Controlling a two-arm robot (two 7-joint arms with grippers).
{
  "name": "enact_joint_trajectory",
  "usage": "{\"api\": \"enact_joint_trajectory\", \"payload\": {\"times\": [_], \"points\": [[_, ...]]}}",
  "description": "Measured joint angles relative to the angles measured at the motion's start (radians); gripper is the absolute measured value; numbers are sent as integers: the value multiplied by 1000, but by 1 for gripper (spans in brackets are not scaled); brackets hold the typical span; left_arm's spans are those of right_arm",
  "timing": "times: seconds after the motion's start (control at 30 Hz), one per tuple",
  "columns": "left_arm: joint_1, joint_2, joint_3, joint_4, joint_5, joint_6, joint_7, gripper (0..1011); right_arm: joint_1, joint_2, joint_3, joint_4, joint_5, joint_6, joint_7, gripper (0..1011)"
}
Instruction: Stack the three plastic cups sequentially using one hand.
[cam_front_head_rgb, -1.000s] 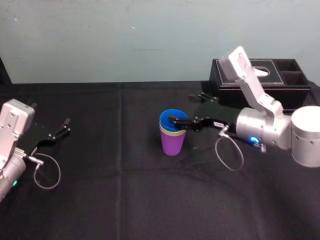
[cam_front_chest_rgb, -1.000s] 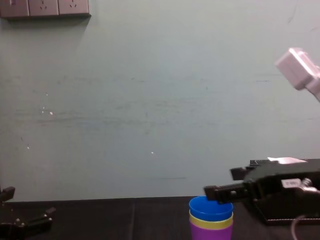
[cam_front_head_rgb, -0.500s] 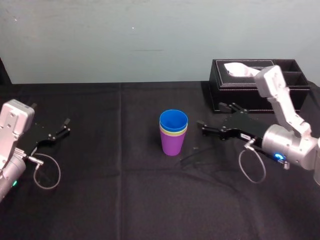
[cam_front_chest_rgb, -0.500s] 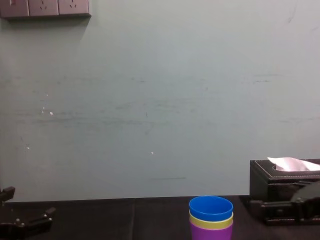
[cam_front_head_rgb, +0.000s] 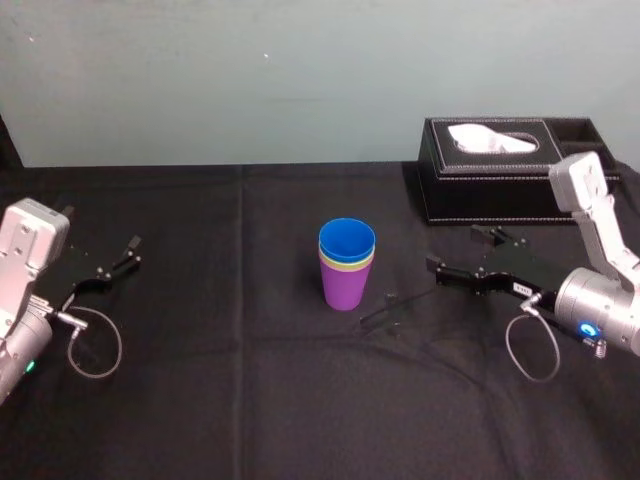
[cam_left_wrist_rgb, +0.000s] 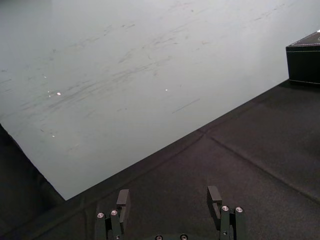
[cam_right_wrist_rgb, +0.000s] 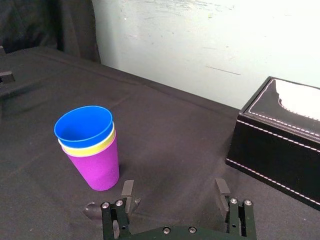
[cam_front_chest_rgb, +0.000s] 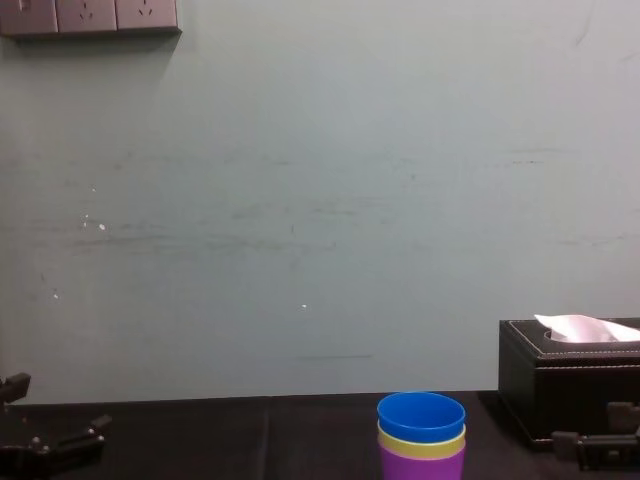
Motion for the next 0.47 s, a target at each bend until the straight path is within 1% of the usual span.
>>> {"api": "enact_joint_trajectory", "payload": {"times": [0.47], "points": [[0, 0, 0, 0, 0, 0, 0, 1010, 2, 0, -3, -8, -2, 0, -1, 1003]]}}
